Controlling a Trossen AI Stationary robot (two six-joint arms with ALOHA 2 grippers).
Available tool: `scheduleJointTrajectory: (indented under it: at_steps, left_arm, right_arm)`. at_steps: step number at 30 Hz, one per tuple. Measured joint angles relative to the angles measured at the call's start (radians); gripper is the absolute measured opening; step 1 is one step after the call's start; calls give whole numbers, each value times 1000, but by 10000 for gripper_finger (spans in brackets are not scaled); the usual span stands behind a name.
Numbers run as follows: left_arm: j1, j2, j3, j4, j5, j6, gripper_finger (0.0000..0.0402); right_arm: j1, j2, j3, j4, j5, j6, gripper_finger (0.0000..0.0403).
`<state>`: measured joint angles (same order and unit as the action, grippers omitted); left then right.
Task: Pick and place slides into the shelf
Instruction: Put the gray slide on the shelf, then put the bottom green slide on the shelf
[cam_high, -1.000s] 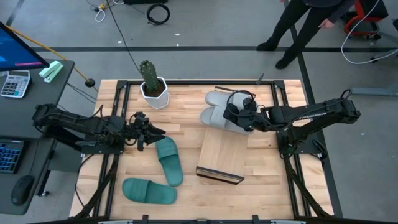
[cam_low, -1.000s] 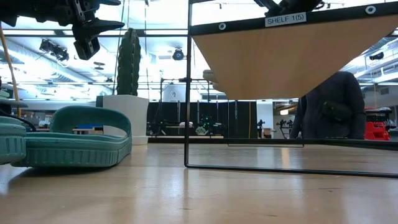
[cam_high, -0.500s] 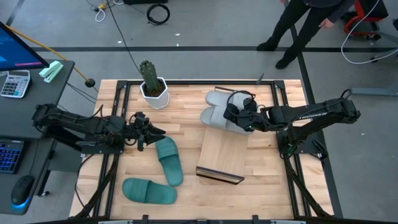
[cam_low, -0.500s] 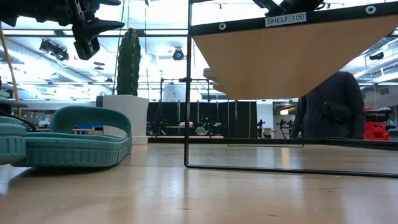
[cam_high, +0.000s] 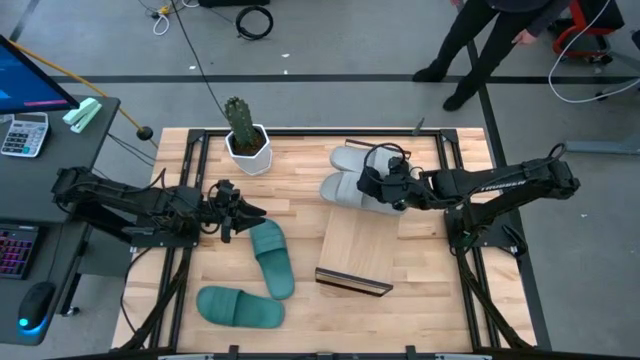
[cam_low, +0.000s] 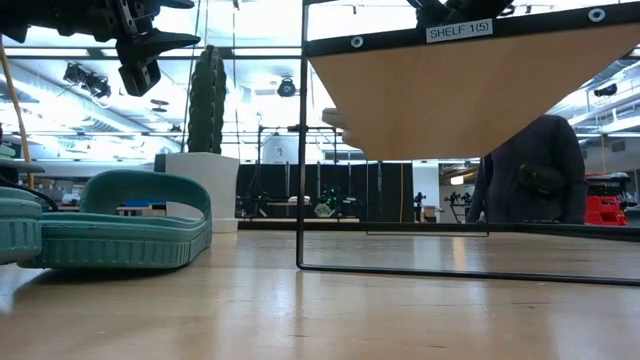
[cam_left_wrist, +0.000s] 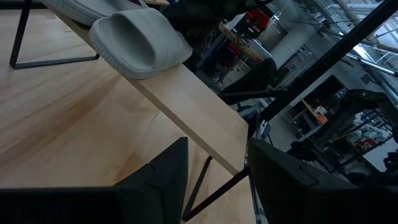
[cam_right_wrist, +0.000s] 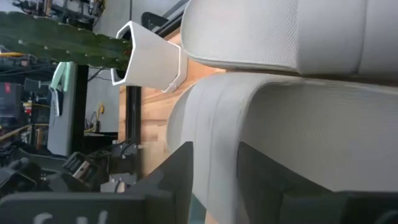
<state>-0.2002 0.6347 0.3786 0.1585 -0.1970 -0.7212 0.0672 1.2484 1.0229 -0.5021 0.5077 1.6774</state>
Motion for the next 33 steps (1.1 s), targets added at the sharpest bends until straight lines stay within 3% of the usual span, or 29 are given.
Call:
scheduleJointTrajectory:
  at_steps: [12, 26, 33]
  left_arm:
    - [-1, 0, 0, 0, 0, -1, 172]
    - [0, 0, 0, 0, 0, 0, 172]
    - [0, 0, 0, 0, 0, -10, 172]
  right_arm:
    - [-14, 0, 0, -44, -15, 26, 137]
    - [-16, 0, 0, -76, 89, 92, 147]
    - [-19, -13, 5, -95, 71, 68, 147]
